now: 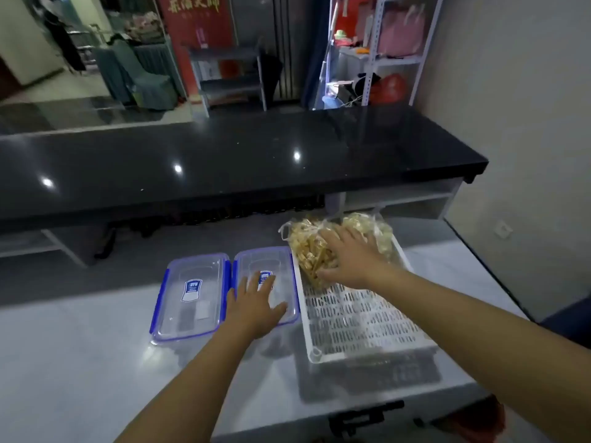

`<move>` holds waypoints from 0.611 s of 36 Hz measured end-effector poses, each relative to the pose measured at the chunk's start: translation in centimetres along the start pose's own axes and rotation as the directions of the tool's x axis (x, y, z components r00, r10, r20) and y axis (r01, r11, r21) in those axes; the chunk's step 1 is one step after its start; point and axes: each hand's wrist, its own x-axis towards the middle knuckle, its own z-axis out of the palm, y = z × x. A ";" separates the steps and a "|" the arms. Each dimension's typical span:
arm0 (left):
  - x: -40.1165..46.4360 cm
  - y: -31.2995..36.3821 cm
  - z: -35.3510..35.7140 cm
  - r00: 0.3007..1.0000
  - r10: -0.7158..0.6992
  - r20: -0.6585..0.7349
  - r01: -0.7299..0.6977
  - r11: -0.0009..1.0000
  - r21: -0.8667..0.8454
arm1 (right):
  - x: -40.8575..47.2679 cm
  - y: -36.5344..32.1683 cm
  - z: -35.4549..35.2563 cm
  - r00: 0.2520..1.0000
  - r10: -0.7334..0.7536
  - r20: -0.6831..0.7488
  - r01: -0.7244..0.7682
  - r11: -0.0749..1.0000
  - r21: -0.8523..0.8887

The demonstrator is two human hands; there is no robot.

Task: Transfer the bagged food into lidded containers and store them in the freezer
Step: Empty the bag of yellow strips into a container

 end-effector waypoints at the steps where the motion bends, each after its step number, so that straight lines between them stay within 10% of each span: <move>1: 0.0 0.1 0.1 1.000 -0.006 0.011 0.007 1.000 -0.013 | 1.0 0.2 -0.1 1.000 -0.027 0.010 0.027 1.000 -0.011; 22: -0.5 0.7 0.0 0.996 -0.085 0.008 0.085 0.996 -0.017 | 12.2 -0.5 -1.4 0.936 -0.120 0.332 0.187 0.966 -0.179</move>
